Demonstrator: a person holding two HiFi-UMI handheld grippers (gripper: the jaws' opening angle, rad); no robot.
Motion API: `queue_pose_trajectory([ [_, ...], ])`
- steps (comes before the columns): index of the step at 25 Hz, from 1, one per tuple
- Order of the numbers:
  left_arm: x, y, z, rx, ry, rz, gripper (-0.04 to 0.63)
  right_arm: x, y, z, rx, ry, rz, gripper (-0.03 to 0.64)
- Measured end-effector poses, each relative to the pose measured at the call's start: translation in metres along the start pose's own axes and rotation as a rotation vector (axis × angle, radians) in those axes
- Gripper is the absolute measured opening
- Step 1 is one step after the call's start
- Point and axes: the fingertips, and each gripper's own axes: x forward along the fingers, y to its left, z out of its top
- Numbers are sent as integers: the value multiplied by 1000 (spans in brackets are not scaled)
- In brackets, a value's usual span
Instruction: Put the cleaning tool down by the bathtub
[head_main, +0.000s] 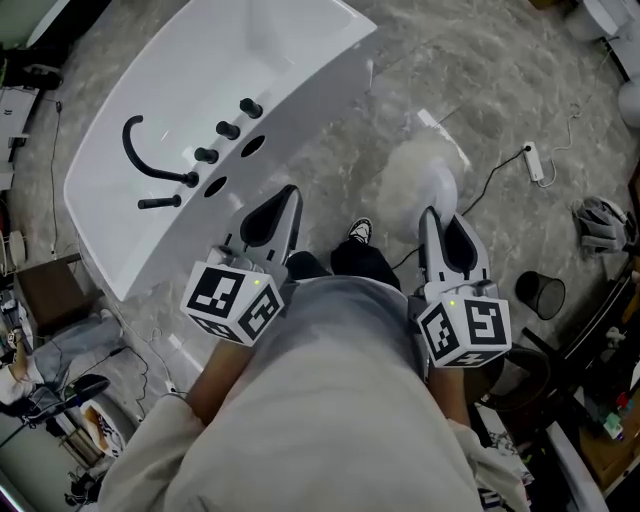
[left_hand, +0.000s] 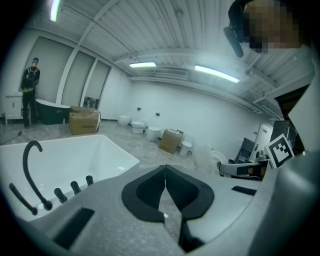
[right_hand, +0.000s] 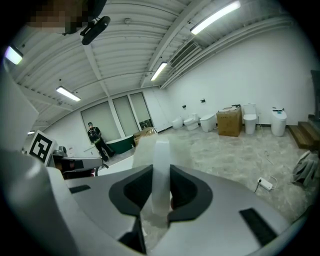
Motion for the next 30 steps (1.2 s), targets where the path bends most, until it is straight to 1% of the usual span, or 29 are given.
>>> queue_pose_trajectory([
  [5,20,-11,4,0,3,-23,9,6,-20,8,14,-3,-6,78],
  [10,27,-4,7,-21,-2,-7,9,14,-24,11,5,10,-3,78],
  [17,49,12,15,-44,-10,18,9,43,-25,22,-24,29,20,78],
  [25,104,36,50,-47,-24,20,9,101,-39,56,-52,40,37,78],
  [30,127,51,71,-66,-30,23,9,131,-42,76,-56,49,39,78],
])
